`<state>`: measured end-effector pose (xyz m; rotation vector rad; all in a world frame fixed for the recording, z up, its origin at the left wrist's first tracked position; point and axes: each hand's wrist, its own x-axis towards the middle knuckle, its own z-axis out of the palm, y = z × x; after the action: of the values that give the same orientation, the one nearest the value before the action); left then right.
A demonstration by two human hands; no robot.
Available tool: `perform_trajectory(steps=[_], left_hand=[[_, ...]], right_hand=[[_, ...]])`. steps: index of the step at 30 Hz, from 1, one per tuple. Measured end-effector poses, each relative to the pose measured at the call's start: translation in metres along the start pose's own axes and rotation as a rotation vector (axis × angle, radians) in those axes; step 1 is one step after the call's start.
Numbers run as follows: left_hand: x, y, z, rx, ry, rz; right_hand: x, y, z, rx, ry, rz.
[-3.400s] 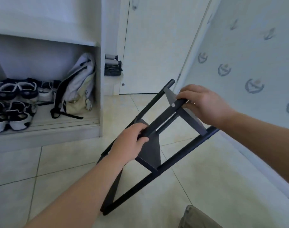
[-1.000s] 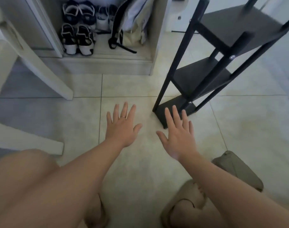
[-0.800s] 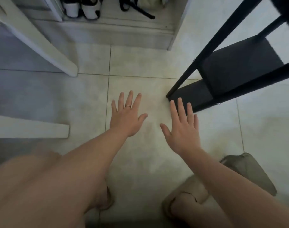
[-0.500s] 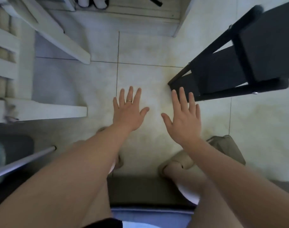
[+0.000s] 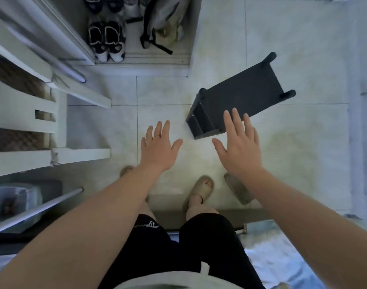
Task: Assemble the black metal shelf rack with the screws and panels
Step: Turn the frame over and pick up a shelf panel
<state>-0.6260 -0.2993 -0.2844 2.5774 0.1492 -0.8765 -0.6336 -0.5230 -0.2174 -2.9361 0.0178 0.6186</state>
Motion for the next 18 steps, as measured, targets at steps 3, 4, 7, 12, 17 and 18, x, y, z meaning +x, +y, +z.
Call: perform_trajectory(steps=[3,4,7,12,17,18], left_hand=[[0.005,0.037,0.004,-0.105,-0.031,-0.049],[0.008,0.048,0.006,-0.148,-0.053,-0.07],[0.024,0.076,0.01,-0.324,-0.133,-0.153],[0.067,0.115,0.01,-0.593,-0.231,-0.328],[0.11,0.136,0.01,-0.643,-0.319,-0.415],[0.118,0.138,0.01,-0.665,-0.336,-0.423]], right_hand=[[0.017,0.045,-0.024,0.013,0.0,0.008],[0.024,0.059,-0.03,0.014,-0.002,0.016],[0.05,0.097,-0.042,-0.013,-0.02,0.049],[0.111,0.141,-0.046,0.008,-0.072,0.158],[0.175,0.166,-0.038,0.034,-0.141,0.282],[0.187,0.171,-0.035,0.046,-0.156,0.314]])
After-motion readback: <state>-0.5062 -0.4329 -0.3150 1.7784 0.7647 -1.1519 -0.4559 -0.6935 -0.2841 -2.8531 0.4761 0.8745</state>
